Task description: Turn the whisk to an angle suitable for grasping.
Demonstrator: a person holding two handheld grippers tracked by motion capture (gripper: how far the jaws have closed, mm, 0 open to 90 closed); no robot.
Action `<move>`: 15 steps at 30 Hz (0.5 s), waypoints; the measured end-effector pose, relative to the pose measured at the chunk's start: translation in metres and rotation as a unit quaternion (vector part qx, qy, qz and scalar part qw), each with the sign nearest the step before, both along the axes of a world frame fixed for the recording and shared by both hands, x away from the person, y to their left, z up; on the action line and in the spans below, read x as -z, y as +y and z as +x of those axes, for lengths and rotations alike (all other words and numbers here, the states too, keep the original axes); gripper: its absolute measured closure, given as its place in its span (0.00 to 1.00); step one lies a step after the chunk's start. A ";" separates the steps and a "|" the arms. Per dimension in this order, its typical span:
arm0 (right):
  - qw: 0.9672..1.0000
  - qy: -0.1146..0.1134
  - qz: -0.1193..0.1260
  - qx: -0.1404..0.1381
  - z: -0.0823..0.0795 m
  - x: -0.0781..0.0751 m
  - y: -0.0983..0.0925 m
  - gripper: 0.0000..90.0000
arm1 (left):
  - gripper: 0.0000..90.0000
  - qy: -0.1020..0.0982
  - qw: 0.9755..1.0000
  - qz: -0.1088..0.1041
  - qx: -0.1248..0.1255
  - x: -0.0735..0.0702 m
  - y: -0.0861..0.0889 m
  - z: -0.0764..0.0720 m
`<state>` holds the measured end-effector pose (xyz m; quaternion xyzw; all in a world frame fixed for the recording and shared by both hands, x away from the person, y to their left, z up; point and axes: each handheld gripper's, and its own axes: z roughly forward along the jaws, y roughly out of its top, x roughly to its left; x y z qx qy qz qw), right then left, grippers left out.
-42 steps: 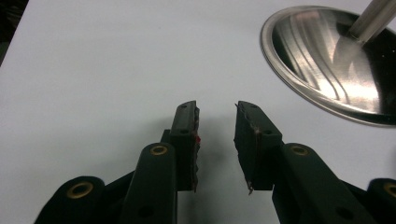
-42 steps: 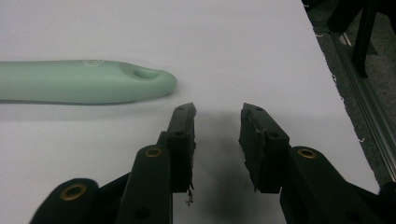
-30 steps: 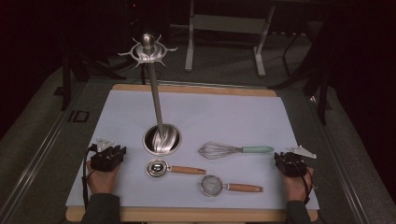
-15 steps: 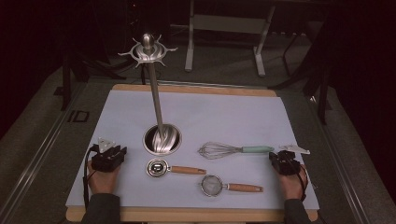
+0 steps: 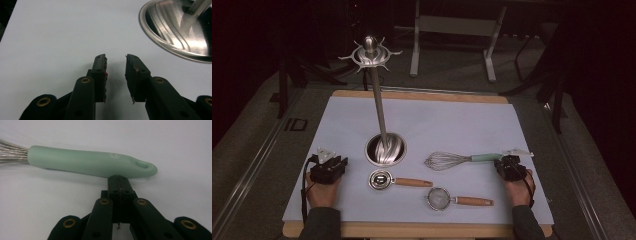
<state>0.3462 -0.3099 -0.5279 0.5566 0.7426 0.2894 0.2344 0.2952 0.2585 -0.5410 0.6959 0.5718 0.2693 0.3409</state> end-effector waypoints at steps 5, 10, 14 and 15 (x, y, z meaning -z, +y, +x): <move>1.000 0.010 0.009 -0.001 0.014 -0.001 0.002 1.00 | 0.78 0.001 1.000 -0.002 -0.002 0.000 0.000 0.000; 1.000 0.018 0.000 -0.006 0.029 -0.003 0.008 1.00 | 0.78 0.001 1.000 -0.002 -0.003 0.000 0.000 0.000; 1.000 0.023 -0.011 -0.011 0.039 -0.004 0.016 1.00 | 0.78 0.001 1.000 -0.003 -0.003 0.000 0.000 0.000; 1.000 0.023 -0.012 -0.013 0.042 -0.004 0.018 1.00 | 0.78 0.001 1.000 -0.003 -0.003 0.000 0.000 0.000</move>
